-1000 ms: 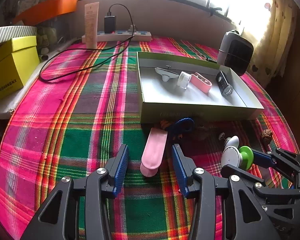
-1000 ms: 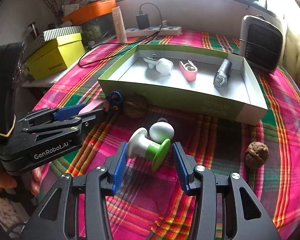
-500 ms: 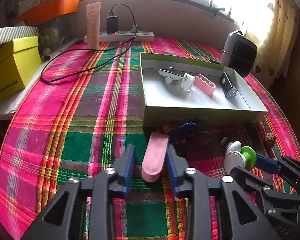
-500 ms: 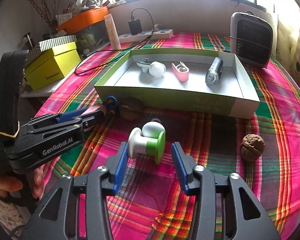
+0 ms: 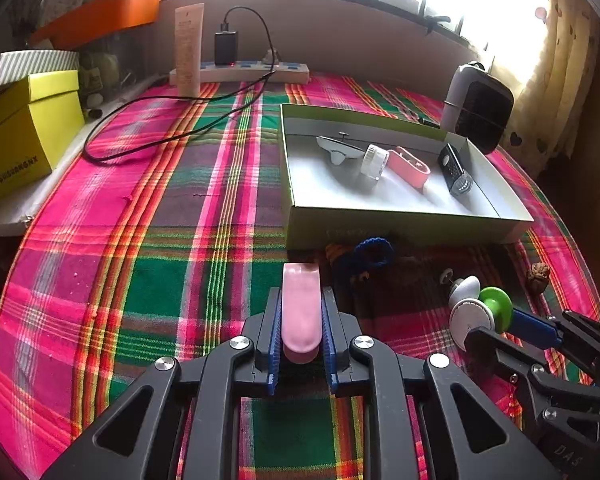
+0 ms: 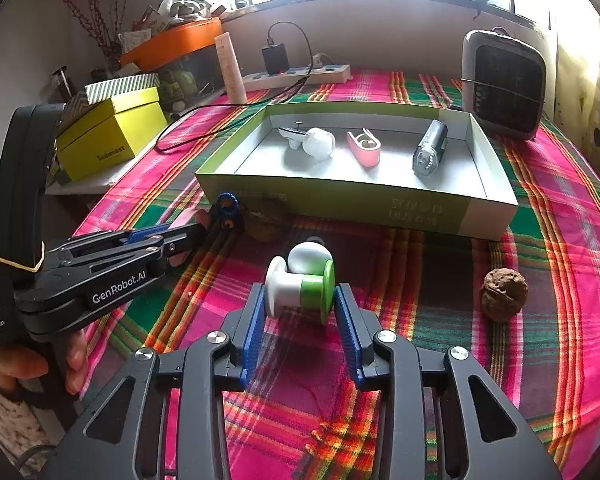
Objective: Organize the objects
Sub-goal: 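Grasp the green-white spool with the right tool while the left tool grasps the pink clothespin, then lift and carry the spool and clothespin with both tools over the white tray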
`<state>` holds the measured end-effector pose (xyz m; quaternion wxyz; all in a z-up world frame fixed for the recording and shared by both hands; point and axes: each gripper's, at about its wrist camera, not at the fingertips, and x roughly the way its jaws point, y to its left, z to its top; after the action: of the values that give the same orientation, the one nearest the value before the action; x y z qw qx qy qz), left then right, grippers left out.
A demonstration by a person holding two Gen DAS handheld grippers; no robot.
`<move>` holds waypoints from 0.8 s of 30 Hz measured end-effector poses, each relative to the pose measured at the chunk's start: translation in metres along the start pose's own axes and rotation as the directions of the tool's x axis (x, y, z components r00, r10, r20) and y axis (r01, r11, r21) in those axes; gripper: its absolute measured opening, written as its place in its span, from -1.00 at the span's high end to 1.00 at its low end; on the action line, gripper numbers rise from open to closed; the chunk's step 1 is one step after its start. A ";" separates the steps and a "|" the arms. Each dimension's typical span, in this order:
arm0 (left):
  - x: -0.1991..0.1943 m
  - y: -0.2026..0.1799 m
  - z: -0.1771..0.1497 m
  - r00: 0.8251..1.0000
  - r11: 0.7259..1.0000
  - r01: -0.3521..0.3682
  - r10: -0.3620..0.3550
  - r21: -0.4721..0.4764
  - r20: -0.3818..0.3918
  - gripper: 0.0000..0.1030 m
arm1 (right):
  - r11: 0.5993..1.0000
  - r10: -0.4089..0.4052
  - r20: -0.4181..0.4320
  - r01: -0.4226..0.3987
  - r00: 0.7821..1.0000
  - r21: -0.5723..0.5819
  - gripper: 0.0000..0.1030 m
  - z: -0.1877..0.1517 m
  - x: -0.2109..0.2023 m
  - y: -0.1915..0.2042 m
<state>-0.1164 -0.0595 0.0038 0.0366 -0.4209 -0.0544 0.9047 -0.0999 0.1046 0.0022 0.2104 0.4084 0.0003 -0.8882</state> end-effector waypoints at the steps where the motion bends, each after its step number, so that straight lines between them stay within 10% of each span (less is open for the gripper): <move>1: -0.001 0.000 -0.001 1.000 1.000 0.001 -0.001 0.000 0.000 0.69 | 1.000 0.003 0.003 -0.003 1.000 0.001 0.31 0.000 -0.001 0.000; 24: -0.024 -0.011 -0.017 1.000 1.000 0.022 -0.022 0.013 0.016 0.69 | 1.000 0.023 0.029 -0.023 0.999 0.000 0.31 -0.009 -0.014 0.004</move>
<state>-0.0879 -0.0507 0.0128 0.0488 -0.4128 -0.0533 0.9080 -0.0838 0.1077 0.0074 0.2204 0.3954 -0.0075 -0.8916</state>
